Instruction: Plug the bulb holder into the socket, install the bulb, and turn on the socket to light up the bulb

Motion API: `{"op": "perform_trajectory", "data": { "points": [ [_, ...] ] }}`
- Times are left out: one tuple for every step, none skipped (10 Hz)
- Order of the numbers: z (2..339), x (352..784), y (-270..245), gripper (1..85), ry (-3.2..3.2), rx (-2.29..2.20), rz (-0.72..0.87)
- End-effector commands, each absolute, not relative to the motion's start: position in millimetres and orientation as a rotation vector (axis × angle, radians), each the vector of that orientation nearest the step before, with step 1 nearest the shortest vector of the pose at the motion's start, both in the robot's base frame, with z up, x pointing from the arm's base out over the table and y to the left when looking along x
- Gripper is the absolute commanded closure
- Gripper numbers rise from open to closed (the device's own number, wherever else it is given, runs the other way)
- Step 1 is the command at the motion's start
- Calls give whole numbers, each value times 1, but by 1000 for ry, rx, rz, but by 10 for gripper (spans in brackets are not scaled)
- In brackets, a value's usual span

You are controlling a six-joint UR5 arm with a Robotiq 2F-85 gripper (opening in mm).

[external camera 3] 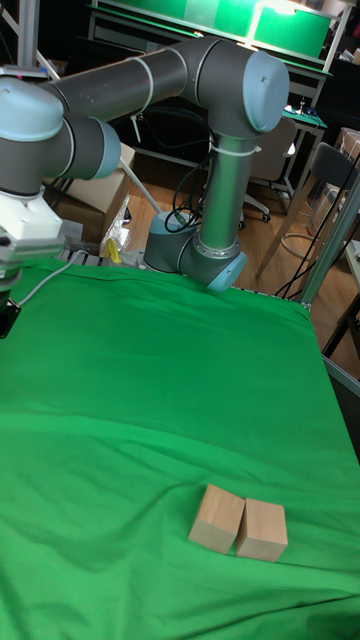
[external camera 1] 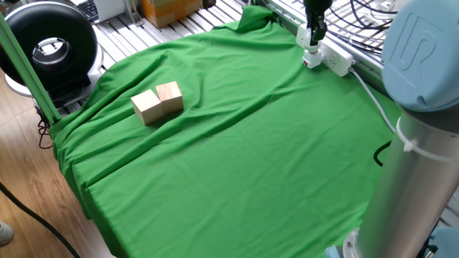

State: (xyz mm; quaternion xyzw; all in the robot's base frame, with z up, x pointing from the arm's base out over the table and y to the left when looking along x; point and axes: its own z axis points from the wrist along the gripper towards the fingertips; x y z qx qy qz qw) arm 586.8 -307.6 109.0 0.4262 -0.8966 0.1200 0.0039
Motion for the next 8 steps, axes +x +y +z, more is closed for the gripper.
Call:
{"op": "perform_trajectory", "data": {
  "points": [
    [110,594,-311,847,-2905,1207,407],
    [110,595,-311,847,-2937,1154,413],
    [111,596,-312,847,-2965,1093,422],
    [110,595,-311,847,-2996,1021,416],
    [109,594,-309,847,-3022,958,396],
    [108,593,-304,847,-3057,884,362],
    [108,594,-302,847,-3081,827,349],
    [107,595,-300,847,-3107,764,330]
  ]
}}
